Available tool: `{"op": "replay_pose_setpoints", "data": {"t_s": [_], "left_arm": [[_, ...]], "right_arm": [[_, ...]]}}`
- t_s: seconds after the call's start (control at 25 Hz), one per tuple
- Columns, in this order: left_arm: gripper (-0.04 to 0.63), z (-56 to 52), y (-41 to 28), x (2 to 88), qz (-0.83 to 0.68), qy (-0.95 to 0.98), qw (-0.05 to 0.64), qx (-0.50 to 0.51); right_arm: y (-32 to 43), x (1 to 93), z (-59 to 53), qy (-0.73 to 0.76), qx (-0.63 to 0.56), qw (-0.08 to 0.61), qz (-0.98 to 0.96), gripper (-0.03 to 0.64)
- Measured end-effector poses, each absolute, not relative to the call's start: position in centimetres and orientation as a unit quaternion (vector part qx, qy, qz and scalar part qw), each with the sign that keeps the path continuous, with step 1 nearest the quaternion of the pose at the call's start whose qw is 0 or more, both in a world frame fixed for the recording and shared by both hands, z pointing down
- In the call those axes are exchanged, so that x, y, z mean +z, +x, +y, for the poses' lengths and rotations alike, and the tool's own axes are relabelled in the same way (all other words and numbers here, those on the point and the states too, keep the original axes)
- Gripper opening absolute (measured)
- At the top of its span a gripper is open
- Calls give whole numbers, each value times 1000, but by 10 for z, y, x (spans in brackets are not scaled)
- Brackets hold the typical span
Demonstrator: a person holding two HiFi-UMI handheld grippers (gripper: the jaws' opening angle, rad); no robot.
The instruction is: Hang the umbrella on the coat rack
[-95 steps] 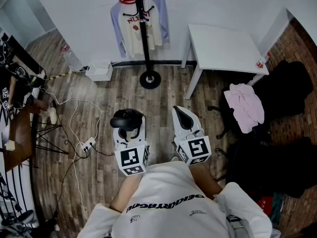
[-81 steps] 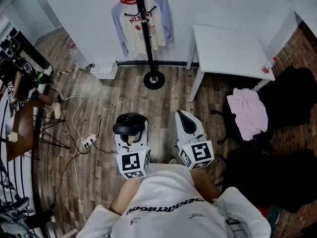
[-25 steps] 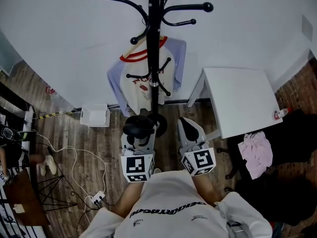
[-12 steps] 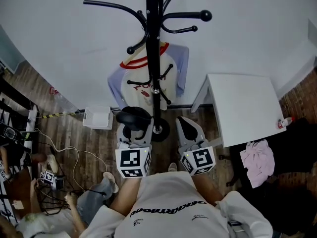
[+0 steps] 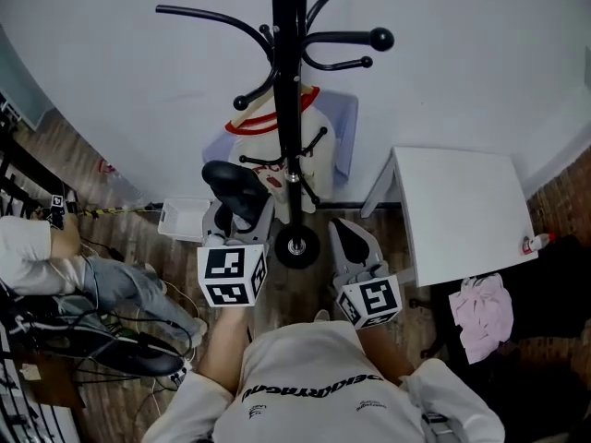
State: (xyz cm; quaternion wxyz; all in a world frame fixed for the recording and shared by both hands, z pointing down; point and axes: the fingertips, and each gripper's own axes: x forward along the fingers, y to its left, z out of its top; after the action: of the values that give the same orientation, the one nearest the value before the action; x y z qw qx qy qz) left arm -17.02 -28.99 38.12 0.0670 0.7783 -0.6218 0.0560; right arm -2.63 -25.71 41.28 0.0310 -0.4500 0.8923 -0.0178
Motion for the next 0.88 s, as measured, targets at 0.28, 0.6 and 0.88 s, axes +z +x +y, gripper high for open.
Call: {"op": "replay_pose_setpoints", "data": {"t_s": [0.28,0.6,0.88], "left_arm": [[253,-316,-179,367,-627,773,69,69],[255,-341,-183,361,-628,769,74,93],[255,-363,-191,369,-631,762,90,109]], "right_arm": [[-22,412,-267,-448,-13,29,893,-3],[-13,406,-271,-452,-8,35,891,-3],[-2,405,-274,-462,-8,39,886,-3]]}}
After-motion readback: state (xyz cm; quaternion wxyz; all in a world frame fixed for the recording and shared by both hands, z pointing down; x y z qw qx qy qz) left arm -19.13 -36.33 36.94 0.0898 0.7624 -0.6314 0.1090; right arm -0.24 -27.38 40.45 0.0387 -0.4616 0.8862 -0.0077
